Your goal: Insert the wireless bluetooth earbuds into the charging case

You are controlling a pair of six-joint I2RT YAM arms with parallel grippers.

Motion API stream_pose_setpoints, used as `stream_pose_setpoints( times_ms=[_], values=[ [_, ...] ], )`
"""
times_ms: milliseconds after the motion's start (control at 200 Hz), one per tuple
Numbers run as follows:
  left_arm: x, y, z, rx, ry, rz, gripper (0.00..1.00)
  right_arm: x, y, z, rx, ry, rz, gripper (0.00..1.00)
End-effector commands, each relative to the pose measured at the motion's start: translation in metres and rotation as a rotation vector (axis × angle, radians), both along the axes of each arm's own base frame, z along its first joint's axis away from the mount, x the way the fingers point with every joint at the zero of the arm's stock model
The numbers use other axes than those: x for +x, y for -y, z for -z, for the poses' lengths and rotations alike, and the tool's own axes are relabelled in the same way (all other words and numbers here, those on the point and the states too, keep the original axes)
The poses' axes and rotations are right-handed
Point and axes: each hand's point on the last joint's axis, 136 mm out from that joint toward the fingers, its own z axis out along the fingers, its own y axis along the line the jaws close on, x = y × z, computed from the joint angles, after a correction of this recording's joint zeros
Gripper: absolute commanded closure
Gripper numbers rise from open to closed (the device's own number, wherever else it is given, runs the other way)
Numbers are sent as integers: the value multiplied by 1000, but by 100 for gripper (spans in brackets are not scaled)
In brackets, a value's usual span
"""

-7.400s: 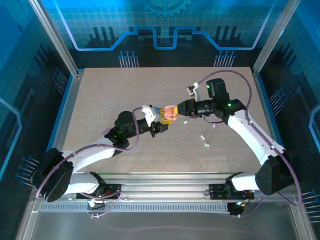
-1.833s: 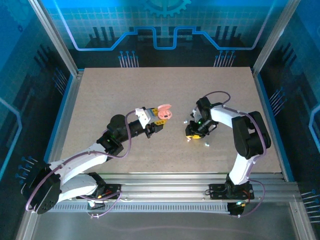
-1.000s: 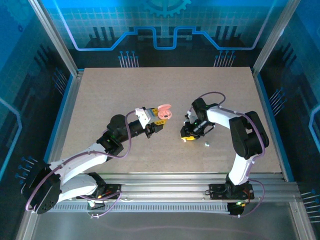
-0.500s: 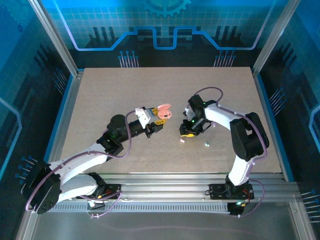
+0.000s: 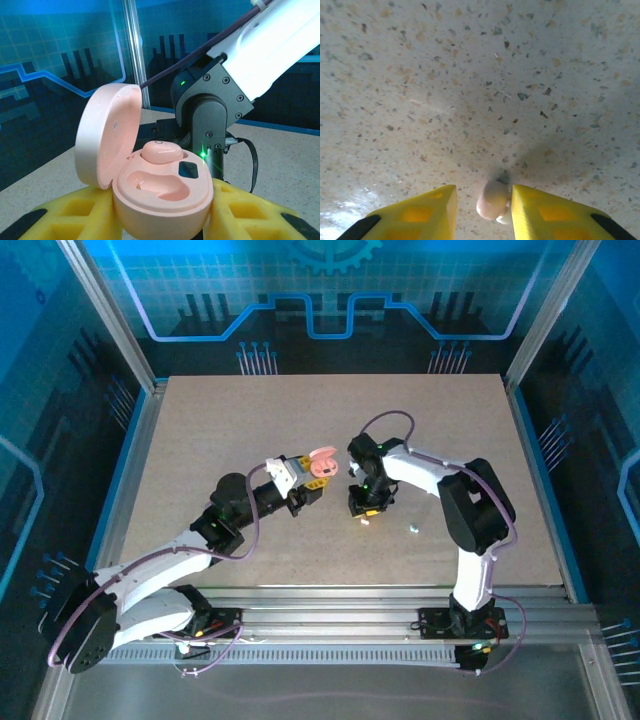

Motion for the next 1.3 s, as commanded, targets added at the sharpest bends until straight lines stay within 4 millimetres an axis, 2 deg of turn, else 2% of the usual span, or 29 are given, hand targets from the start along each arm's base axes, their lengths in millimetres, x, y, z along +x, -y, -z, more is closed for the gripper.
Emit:
stream_pose_setpoints(
  times_ms=[0, 585, 755, 865, 961, 1051, 1206, 1291],
  values=[
    [-4, -4, -12, -17, 63, -13, 61, -4, 3, 2, -75, -18, 0, 66],
    [-4, -3, -12, -16, 62, -12, 61, -9, 1, 10, -110, -51, -4, 71],
    [-3, -3, -12, -16, 62, -10, 61, -6, 1, 5, -107, -32, -2, 72],
    [-3, -3, -12, -17, 61, -10, 61, -6, -1, 0, -83, -20, 0, 77],
    [-3, -3, -12, -16, 60, -14, 61, -3, -4, -16, 3, 5, 18, 79],
    [-2, -4, -10, -14, 57, -20, 61, -1, -12, -40, 181, 16, 56, 80],
    [2, -5, -7, -16, 49, -32, 61, 1, -33, -108, 628, 37, 73, 80],
    [5, -8, -7, -28, 51, -43, 61, 3, -34, -146, 852, 35, 84, 80]
  ],
)
